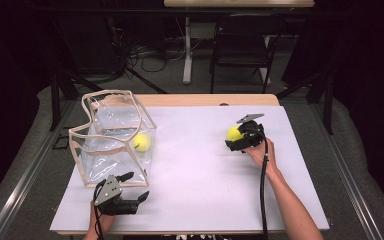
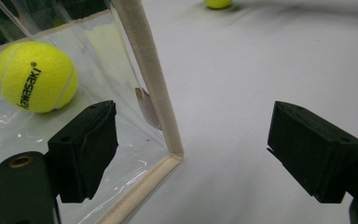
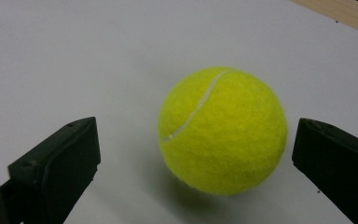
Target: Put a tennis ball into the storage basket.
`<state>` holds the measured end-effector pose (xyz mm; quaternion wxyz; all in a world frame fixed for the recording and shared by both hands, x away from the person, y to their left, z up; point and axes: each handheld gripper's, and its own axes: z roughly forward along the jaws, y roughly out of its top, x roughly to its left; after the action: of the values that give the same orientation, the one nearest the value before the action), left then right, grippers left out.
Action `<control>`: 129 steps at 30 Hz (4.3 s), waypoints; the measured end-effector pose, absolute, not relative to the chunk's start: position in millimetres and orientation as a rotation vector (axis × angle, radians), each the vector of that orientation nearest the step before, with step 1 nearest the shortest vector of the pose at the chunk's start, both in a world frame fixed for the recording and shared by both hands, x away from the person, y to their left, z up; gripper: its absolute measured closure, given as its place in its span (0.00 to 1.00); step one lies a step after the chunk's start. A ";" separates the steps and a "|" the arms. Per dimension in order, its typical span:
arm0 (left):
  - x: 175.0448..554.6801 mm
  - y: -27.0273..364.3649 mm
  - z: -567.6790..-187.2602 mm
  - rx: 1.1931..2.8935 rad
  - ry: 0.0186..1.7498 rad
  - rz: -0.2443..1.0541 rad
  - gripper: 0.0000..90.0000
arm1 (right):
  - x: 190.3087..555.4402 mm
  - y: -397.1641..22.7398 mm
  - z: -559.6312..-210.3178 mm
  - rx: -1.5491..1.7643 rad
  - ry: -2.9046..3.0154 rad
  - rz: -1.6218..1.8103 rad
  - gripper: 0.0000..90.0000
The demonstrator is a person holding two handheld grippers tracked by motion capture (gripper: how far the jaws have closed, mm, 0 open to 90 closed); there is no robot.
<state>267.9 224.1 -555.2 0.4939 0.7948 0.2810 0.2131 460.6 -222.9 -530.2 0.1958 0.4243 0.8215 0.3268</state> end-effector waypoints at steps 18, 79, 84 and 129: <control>267.8 224.6 -555.2 1.927 0.683 0.520 0.18 | 473.5 -225.7 -542.8 1.284 2.268 0.883 0.26; 267.8 224.8 -555.0 1.929 0.682 0.523 0.18 | 447.5 -188.2 -480.6 1.023 2.304 0.912 0.28; 267.6 224.5 -554.9 1.928 0.681 0.522 0.18 | 445.6 -185.2 -475.1 1.008 2.309 0.912 0.28; 268.4 223.3 -555.7 1.929 0.679 0.516 0.18 | 444.2 -153.1 -430.2 0.885 2.328 0.950 0.29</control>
<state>268.4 223.3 -555.7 0.4934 0.7955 0.2801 0.2129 444.2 -153.1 -430.2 0.2357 0.3226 0.8488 0.3462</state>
